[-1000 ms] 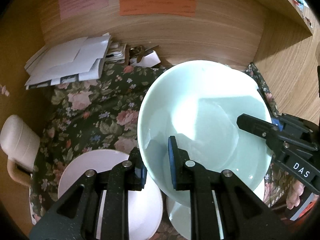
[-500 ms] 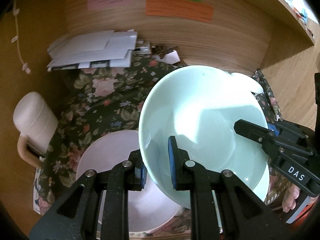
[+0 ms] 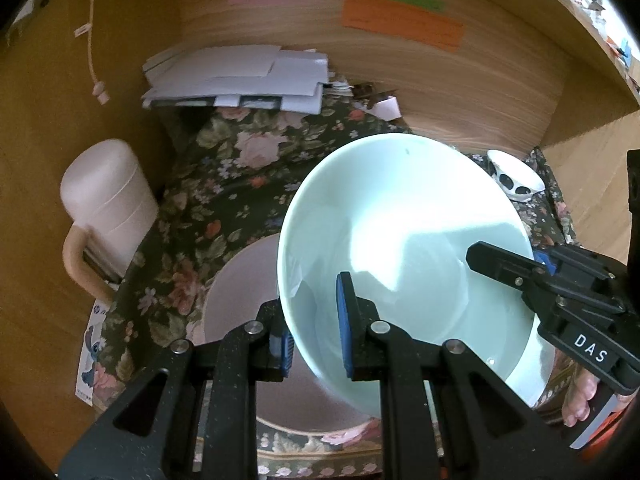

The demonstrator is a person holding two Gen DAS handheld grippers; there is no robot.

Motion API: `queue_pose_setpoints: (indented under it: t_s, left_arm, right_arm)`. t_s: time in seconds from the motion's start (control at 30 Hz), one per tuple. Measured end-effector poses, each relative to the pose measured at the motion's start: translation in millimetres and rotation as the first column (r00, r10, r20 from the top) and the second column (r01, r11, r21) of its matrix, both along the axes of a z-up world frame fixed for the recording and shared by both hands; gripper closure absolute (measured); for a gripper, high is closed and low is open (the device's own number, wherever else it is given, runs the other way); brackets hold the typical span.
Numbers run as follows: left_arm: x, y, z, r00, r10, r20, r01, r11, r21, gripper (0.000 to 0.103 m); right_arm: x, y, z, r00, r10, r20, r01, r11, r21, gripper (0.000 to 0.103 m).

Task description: Organize plates and bowls

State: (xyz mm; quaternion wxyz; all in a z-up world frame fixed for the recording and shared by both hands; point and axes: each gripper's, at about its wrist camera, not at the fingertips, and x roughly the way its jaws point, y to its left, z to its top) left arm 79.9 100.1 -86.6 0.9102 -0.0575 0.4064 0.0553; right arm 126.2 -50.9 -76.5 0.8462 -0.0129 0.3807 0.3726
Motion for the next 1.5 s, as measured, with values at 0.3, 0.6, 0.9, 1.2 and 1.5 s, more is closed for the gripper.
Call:
queue_pose_setpoints:
  t_s: [0.3, 0.6, 0.9, 1.2, 1.5]
  left_arm:
    - [-9, 22, -12, 0.999, 0.039, -0.026, -0.04, 0.999, -0.022, 0.086]
    - [-14, 36, -22, 0.997, 0.063, -0.053, -0.065, 0.997, -0.032, 0.086]
    - [-11, 41, -32, 0.994, 0.066, -0.086, -0.07, 0.997, -0.04, 0.086]
    - [-7, 40, -34, 0.995, 0.071, -0.074, -0.072, 0.997, -0.008, 0.085]
    - [-6, 38, -38, 0.996, 0.07, -0.056, -0.068, 0.997, 0.03, 0.084]
  right_arm:
    - [-2, 23, -12, 0.999, 0.04, -0.032, -0.041, 0.999, -0.019, 0.086]
    - [-1, 39, -23, 0.996, 0.066, -0.059, -0.068, 0.997, -0.035, 0.087]
    - [3, 44, -33, 0.994, 0.069, -0.082, -0.073, 0.996, -0.049, 0.087]
    - [9, 47, -39, 0.993, 0.074, -0.089, -0.079, 0.995, -0.056, 0.087]
    - [6, 50, -34, 0.996, 0.081, -0.049, -0.085, 0.992, -0.088, 0.083]
